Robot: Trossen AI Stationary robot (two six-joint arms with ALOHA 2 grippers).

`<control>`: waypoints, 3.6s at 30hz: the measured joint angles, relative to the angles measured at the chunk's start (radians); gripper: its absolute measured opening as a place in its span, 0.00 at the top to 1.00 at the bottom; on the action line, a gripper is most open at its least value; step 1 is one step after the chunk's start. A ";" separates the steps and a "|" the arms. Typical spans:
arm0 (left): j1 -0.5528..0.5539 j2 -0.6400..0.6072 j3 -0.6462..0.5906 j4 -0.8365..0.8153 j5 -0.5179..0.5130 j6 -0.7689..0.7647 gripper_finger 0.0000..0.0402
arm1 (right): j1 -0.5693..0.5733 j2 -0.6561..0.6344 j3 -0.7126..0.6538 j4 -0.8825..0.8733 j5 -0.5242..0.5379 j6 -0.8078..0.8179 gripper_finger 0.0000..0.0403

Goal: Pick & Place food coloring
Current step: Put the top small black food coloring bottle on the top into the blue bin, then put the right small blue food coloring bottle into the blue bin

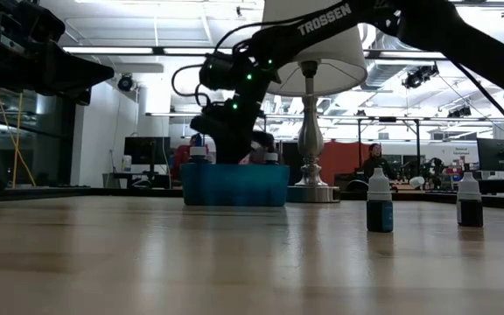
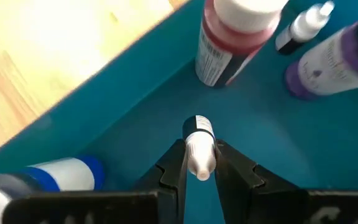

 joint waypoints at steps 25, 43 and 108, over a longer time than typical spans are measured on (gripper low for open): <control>0.000 0.000 0.000 0.000 0.000 0.000 1.00 | -0.029 0.029 -0.001 -0.042 -0.042 0.115 0.86; 0.000 0.000 0.000 0.000 0.000 0.000 1.00 | -0.012 0.027 -0.001 -0.042 -0.061 0.114 0.71; 0.000 0.000 0.000 0.000 0.000 0.000 1.00 | 0.148 0.010 0.240 0.083 -0.066 0.027 0.61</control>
